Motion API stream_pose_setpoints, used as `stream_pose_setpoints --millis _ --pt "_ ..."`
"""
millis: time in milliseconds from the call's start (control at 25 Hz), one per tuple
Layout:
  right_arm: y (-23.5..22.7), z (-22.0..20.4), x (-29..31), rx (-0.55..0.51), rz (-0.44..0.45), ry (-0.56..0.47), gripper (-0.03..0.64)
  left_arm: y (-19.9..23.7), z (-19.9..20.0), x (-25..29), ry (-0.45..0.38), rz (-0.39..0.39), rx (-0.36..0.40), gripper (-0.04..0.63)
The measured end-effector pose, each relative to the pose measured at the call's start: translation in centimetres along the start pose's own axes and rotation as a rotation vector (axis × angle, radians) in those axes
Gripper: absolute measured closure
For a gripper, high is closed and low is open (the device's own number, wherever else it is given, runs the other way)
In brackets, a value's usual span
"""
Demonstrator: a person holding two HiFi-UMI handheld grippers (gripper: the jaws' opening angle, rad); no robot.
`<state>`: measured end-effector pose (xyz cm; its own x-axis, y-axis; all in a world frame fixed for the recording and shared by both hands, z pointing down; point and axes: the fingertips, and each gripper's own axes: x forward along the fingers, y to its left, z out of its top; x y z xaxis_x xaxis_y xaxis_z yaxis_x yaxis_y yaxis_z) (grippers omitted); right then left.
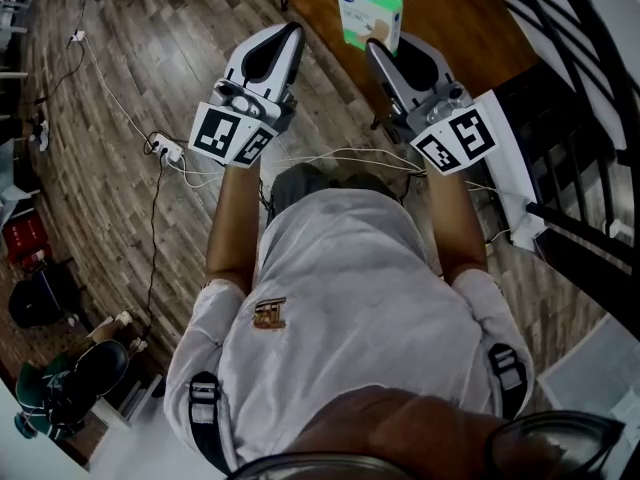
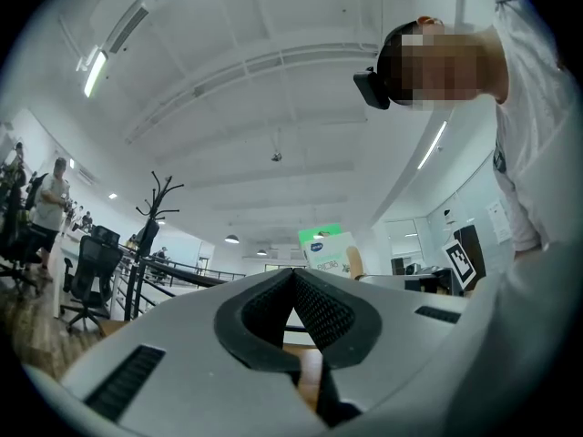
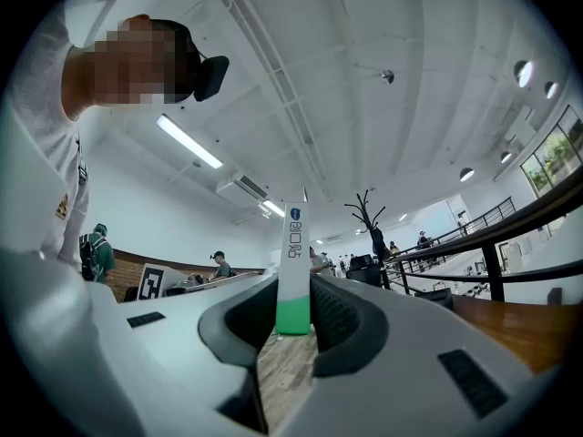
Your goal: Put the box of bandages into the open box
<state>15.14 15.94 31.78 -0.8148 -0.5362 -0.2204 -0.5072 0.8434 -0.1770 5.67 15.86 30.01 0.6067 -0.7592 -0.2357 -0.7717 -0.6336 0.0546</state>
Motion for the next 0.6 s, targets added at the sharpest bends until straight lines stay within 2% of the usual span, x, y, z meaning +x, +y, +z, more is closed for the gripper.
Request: stream_pose_setpoints --millis 440,600 --pt "-2.1 0.4 1.4 -0.022 0.012 0.007 0.518 1.6 0.3 2.3 -0.024 0.013 0.014 0.58" --pt "-3.8 0.1 4.3 -0.024 0.002 0.01 0.518 4.6 -0.1 3.8 -0.022 0.002 0.009 0.579"
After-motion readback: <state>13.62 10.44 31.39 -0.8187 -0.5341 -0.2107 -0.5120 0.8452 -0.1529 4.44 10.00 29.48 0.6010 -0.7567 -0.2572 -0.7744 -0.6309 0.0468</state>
